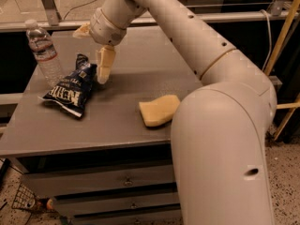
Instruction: Move blue chip bag near water bottle
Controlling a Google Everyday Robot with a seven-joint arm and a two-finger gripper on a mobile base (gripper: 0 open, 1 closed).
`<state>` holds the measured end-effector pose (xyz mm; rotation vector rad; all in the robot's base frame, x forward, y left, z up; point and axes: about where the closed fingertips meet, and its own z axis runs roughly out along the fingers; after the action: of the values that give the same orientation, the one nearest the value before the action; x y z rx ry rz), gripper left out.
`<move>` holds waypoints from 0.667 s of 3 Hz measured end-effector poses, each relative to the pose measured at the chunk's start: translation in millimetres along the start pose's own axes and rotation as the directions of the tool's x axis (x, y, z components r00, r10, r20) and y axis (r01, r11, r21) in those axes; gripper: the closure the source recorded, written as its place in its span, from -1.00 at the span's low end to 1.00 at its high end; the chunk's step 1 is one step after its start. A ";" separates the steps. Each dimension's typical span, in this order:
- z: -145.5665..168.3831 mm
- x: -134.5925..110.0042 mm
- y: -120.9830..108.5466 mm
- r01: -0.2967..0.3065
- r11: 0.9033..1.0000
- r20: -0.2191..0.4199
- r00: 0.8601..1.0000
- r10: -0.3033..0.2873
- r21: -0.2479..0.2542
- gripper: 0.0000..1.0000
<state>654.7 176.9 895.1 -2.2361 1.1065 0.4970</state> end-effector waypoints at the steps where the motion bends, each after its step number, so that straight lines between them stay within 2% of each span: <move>1: 0.0 0.0 0.0 0.000 1.000 0.000 1.000 0.000 0.000 -1.00; 2: -19.5 18.5 13.5 -0.068 0.998 -0.107 0.992 0.067 -0.007 -1.00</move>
Offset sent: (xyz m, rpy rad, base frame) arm -0.0013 -0.0934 0.0081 -0.2749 -0.0074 -0.2332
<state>655.9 146.8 895.0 -2.2627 1.2398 0.4161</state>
